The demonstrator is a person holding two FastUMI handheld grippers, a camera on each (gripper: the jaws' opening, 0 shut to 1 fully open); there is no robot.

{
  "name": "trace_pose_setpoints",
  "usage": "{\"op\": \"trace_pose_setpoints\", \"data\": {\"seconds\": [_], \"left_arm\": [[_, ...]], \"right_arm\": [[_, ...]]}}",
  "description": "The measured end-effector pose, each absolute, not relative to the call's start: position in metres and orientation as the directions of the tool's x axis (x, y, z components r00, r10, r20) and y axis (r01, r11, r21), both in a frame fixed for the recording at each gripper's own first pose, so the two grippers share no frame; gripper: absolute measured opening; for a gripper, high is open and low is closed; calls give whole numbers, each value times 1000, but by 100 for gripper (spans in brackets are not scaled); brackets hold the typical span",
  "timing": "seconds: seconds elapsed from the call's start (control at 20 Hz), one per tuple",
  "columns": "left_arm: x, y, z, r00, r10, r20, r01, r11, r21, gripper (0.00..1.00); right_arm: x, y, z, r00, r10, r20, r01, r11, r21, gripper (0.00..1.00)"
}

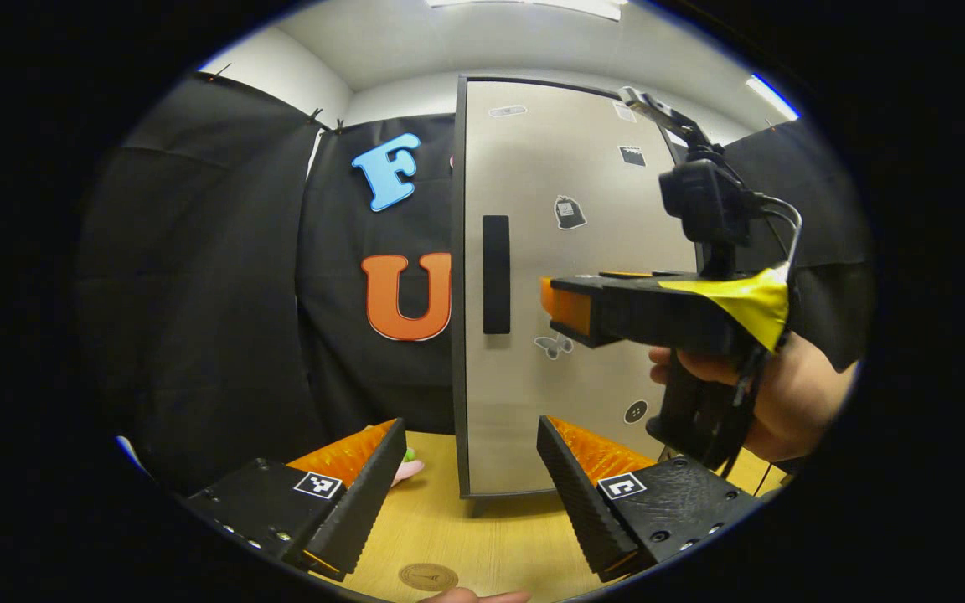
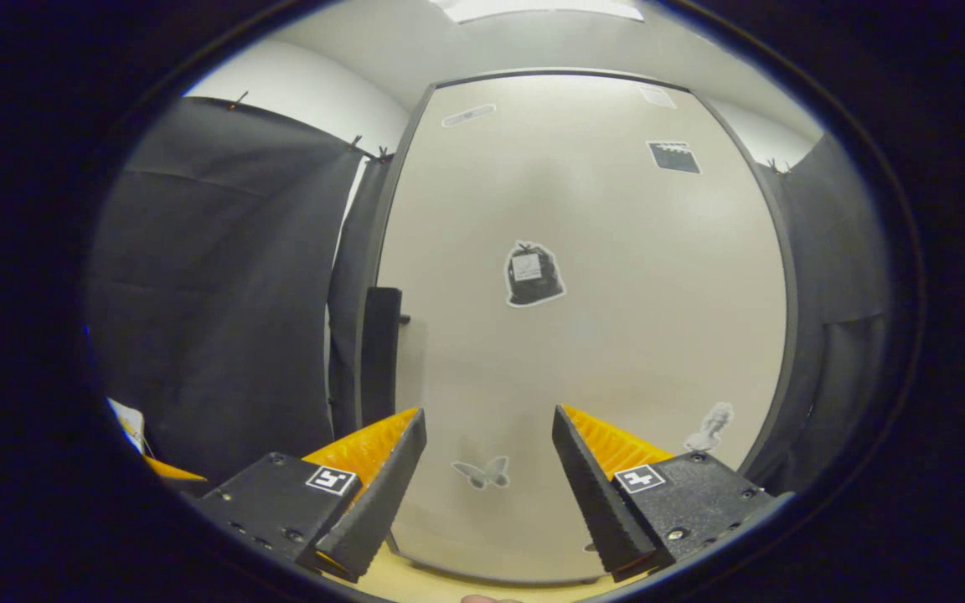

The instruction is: Open the cabinet door with the right hand, grasp the bottle in the cabinet with the left hand and place it on the coaster, then close the cabinet door with the right hand.

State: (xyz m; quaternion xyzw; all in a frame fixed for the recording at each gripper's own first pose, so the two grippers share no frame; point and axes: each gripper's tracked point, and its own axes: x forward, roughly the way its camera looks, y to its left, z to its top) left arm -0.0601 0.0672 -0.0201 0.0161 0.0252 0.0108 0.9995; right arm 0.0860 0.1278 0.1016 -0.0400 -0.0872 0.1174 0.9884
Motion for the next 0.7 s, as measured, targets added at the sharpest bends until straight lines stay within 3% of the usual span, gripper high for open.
{"op": "trace_pose_setpoints", "data": {"seconds": [0.4,0.6,0.65,0.7], "left_arm": [[-88,106,-28,990,129,-66,-127,992,22,95],[-98,131,-34,980,179,-81,-179,984,7,95],[-102,137,-35,978,190,-85,-191,982,7,95],[-106,142,-38,976,201,-88,-202,979,6,95]], "right_arm": [[107,191,106,935,329,137,-311,941,-137,97],[116,210,109,946,292,142,-261,944,-203,74],[117,208,110,952,261,159,-225,951,-211,59],[118,205,108,958,240,156,-205,956,-208,55]]}}
